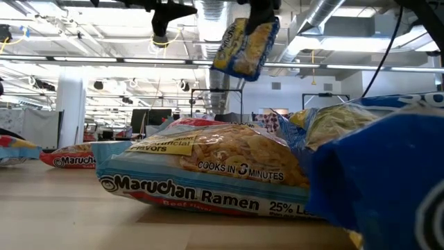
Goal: Sort Maruchan noodles
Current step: Put the blue noodle pack into the black bin
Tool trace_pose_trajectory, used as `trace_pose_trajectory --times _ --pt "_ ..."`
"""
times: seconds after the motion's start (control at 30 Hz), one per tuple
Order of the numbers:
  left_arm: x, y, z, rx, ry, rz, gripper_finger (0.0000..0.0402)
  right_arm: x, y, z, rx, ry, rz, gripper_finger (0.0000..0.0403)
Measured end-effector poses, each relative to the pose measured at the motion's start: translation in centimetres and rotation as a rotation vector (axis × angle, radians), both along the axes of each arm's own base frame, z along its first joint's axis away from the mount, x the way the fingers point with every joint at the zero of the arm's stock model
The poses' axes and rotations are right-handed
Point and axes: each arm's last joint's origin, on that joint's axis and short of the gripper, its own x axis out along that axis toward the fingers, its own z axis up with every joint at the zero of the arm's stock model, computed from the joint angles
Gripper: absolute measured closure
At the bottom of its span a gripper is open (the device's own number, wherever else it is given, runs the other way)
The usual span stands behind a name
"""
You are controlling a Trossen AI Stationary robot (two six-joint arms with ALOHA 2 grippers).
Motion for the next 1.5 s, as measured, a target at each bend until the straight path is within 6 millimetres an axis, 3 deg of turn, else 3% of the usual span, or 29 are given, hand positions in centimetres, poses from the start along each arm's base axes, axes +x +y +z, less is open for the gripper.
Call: trace_pose_trajectory --times 0.2,0.43,0.67,0.83,1.0,1.5 --pt "-0.5 0.9 0.1 0.000 0.000 0.045 0.0236 -1.9 -2.2 0.2 -0.031 0.035 -0.027 0.0378" --pt "-0.8 1.6 0.0 -0.002 0.004 0.078 0.0236 -4.2 -5.4 -2.7 -0.002 0.113 -0.108 0.0378" --pt "-1.0 2.1 0.0 -0.002 0.003 0.102 0.0236 -8.9 -7.7 -4.8 -0.014 -0.032 -0.227 0.0378" --pt "-1.2 2.4 0.0 -0.001 0.003 0.115 0.0236 -12.1 -8.3 -5.2 -0.067 -0.140 -0.329 0.0377" --pt "-1.3 2.8 0.0 -0.001 0.003 0.132 0.0236 -14.0 -8.5 -6.0 -0.137 -0.235 -0.373 0.0377" --pt "-1.6 3.4 0.0 0.008 0.005 0.186 0.0236 -16.2 -7.4 -12.4 -0.222 -0.368 -0.492 0.0377"
